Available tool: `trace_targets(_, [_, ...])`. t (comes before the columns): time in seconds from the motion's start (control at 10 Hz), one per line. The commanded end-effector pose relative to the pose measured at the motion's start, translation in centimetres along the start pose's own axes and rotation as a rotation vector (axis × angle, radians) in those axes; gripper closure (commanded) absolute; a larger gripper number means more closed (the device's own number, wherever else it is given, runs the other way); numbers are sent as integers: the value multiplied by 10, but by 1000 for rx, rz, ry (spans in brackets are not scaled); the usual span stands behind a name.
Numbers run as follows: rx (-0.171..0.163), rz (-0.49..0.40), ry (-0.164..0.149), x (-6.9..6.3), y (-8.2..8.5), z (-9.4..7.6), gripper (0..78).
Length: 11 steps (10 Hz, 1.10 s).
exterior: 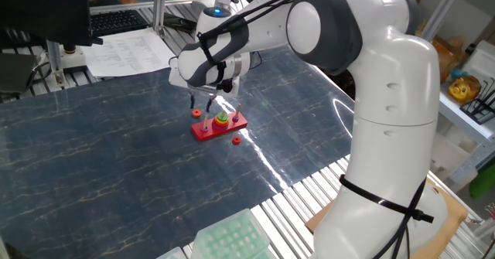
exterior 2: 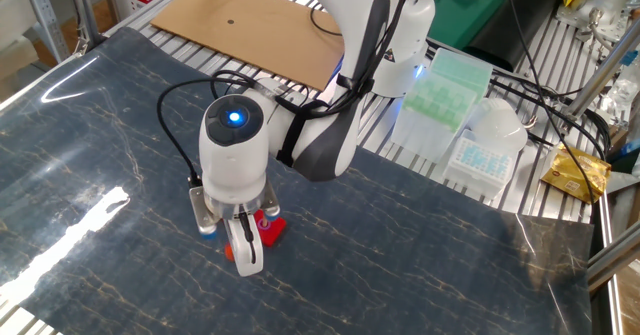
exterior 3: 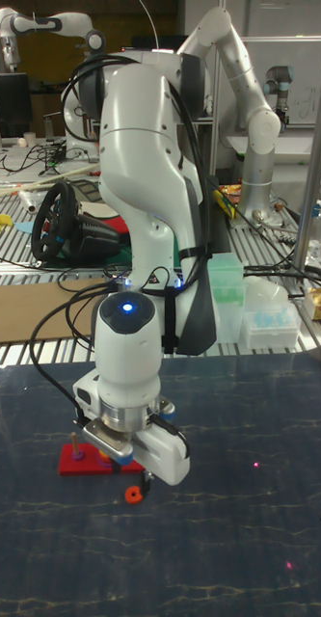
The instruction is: Take out one Hanoi block and throw it aside
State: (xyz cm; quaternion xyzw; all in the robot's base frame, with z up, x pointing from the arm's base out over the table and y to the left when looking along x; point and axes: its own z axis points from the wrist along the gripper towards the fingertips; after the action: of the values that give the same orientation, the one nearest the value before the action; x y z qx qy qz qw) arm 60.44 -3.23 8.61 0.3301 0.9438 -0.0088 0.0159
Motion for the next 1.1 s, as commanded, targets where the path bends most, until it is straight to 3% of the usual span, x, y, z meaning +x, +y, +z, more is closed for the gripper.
trace_targets(0.1, [3,-16,2,1,-1,2,2])
trace_targets(0.7, [3,-16,2,1,-1,2,2])
trace_targets(0.8, [24,-68,27,18,-4,-36,2])
trace_targets(1.1, [42,-89,45,22,-10,-58,2])
